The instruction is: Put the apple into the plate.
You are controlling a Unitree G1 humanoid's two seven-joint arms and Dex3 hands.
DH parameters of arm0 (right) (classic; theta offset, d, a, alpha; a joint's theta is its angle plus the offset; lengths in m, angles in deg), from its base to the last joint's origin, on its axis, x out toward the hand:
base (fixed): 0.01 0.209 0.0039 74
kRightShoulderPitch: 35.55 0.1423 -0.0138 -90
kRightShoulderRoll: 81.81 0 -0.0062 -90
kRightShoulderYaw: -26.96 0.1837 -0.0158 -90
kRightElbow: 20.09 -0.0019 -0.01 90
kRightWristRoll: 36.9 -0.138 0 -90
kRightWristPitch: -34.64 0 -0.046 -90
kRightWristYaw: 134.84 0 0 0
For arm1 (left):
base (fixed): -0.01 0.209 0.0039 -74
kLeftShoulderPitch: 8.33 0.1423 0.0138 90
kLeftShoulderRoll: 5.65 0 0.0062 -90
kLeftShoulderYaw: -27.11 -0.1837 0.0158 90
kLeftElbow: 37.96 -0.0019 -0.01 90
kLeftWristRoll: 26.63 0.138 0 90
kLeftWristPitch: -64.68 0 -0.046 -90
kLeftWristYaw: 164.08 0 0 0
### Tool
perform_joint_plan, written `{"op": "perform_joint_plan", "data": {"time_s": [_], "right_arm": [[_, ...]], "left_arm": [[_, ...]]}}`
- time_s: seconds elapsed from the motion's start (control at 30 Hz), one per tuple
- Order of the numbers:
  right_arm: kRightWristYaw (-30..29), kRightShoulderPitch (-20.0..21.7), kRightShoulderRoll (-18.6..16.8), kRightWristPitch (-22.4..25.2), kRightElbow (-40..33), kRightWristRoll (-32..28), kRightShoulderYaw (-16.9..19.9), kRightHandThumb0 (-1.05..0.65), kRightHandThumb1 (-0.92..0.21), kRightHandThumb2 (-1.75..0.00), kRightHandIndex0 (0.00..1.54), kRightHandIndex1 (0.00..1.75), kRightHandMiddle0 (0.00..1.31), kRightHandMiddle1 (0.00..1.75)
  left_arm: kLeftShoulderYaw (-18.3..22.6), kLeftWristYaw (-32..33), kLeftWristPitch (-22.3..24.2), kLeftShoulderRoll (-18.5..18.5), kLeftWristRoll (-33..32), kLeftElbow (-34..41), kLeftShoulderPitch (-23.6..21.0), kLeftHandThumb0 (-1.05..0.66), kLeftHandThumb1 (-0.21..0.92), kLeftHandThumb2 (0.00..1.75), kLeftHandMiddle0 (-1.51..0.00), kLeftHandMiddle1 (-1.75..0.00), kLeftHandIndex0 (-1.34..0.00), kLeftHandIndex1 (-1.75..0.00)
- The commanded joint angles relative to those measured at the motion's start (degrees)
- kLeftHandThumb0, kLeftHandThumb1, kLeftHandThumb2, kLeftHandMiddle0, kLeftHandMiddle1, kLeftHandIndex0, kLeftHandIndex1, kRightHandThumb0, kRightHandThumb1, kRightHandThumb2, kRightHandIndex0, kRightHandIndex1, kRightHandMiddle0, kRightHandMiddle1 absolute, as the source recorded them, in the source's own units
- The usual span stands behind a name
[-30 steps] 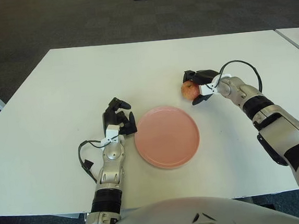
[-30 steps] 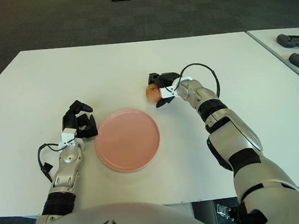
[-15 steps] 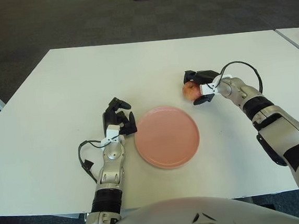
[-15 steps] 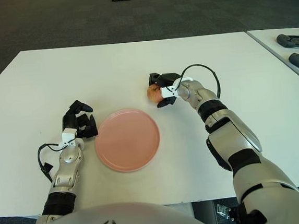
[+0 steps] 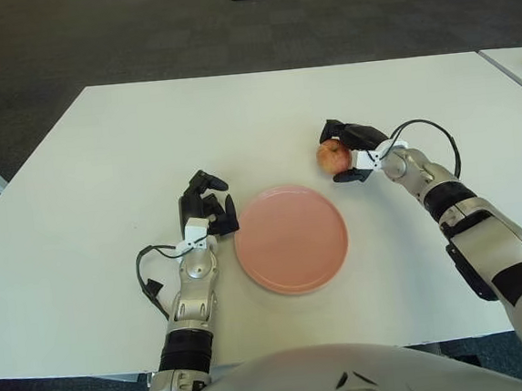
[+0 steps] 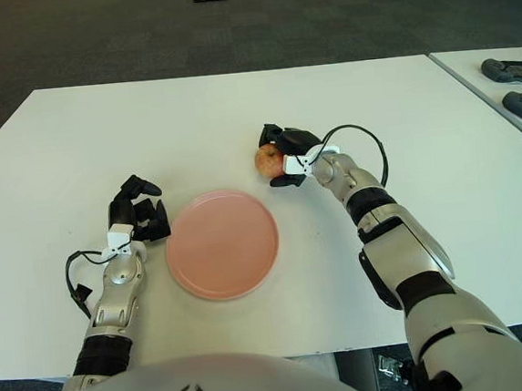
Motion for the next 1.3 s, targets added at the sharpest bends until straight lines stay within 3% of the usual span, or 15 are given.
{"op": "perform_joint_plan", "data": {"time_s": [0.0, 0.33, 0.67, 1.1, 1.27], "right_arm": [[-1.77, 0.01, -0.33, -1.06, -2.81, -2.67, 2.68, -0.47, -0.36, -1.26, 1.19, 1.75, 0.58, 1.75], [-3.57, -2.74, -0.45, -1.73, -11.32, -7.08, 8.25, -0.47, -0.32, -1.30, 1.23, 1.75, 0.61, 1.75], [-0.68, -8.38, 0.12, 2.97, -31.20, -10.70, 13.73, -0.47, -0.33, -1.30, 1.25, 1.75, 0.60, 1.75], [4.91, -13.43, -0.61, 7.01, -45.07, -14.04, 15.79, -0.46, -0.36, -1.25, 1.23, 1.75, 0.57, 1.75], [7.36, -18.60, -1.56, 5.96, -51.20, -15.29, 14.21, -0.46, -0.37, -1.25, 1.23, 1.75, 0.57, 1.75]], "left_arm": [[-0.23, -0.17, 0.74, 0.04, 0.00, -0.09, 0.02, -0.53, 0.17, 1.50, -1.22, -1.75, -0.73, -1.75], [-0.41, -0.30, 0.73, 0.13, 0.08, -0.04, 0.14, -0.53, 0.17, 1.50, -1.23, -1.75, -0.73, -1.75], [-0.44, -0.54, 0.22, 0.14, -0.23, -0.41, 0.23, -0.53, 0.17, 1.50, -1.22, -1.75, -0.73, -1.75], [-0.36, -0.62, 0.15, -0.05, -0.53, -0.53, 0.20, -0.53, 0.18, 1.48, -1.21, -1.75, -0.72, -1.75], [-0.47, -0.34, 0.31, 0.04, -0.09, -0.49, 0.21, -0.52, 0.18, 1.48, -1.20, -1.75, -0.72, -1.75]]}}
